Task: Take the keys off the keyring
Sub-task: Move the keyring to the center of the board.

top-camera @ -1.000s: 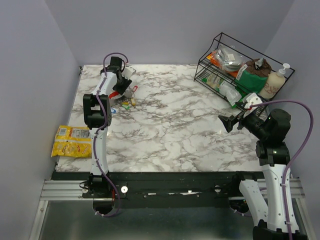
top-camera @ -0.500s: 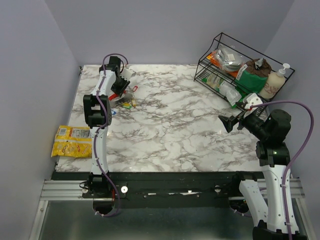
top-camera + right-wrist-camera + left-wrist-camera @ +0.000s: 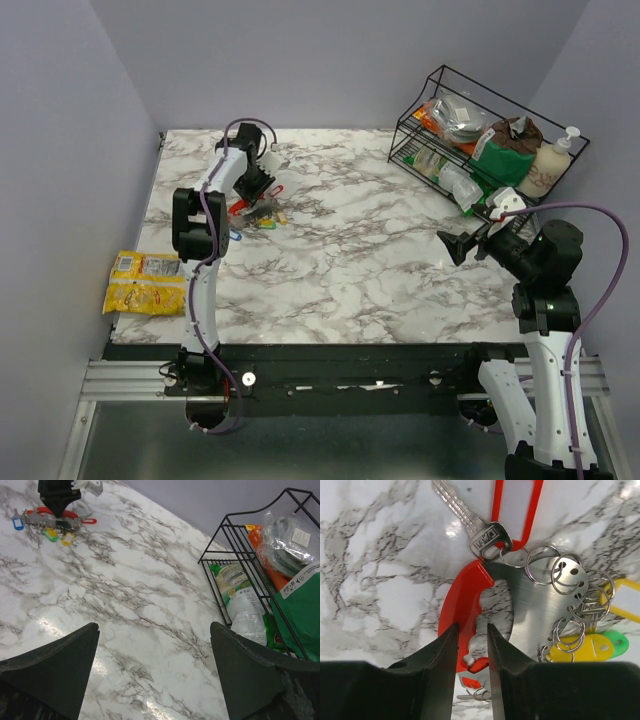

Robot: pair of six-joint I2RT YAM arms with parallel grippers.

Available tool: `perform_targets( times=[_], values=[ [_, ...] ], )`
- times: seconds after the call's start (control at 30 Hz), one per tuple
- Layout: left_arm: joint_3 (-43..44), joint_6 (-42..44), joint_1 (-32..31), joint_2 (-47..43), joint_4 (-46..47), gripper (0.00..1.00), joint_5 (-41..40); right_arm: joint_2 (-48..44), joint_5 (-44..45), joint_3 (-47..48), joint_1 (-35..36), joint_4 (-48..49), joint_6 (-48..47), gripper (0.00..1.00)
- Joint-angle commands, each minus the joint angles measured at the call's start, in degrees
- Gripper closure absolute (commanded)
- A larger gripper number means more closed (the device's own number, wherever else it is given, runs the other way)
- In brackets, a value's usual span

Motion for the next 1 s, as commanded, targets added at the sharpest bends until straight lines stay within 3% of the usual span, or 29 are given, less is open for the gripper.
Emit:
perform_targets(
  times=[0.0, 0.1, 0.13, 0.23, 0.43, 0.73, 0.97],
  values=[
    [-5.6, 0.4, -3.1, 1.7, -6.9, 0.62, 3.6, -0.7, -0.1, 0.0, 0.4, 0.2, 0.6, 0.0],
    [-7.5, 0.3, -5.2, -0.2, -5.7, 0.57, 4.0, -0.6, 0.1, 0.1, 0.4, 0.2, 0.6, 0.0],
    [-7.6, 0.1, -5.4, -0.7, -5.4, 0.47, 4.2, -0.6, 0.1, 0.0, 0.4, 0.2, 0.6, 0.0],
    [-7.2, -0.6, -5.8, -3.4, -4.1, 0.31, 4.9, -0.7, 0.1, -0.1, 0.4, 0.2, 0.5, 0.0],
    [-8.4, -0.2, -6.0, -8.9, -4.7, 0.2, 10.2, -0.7, -0.2, -0.2, 0.4, 0.2, 0.3, 0.0],
    [-18.7, 1.6, -11.6, -14.7, -0.1, 0.2, 12.3, -0.6, -0.5, -0.3, 0.4, 0.2, 0.0, 0.0],
    [-16.8, -2.7, -12.8, -15.8, 2.5, 0.22, 13.9, -0.5, -0.3, -0.4, 0.4, 0.2, -0.3, 0.0]
  ],
)
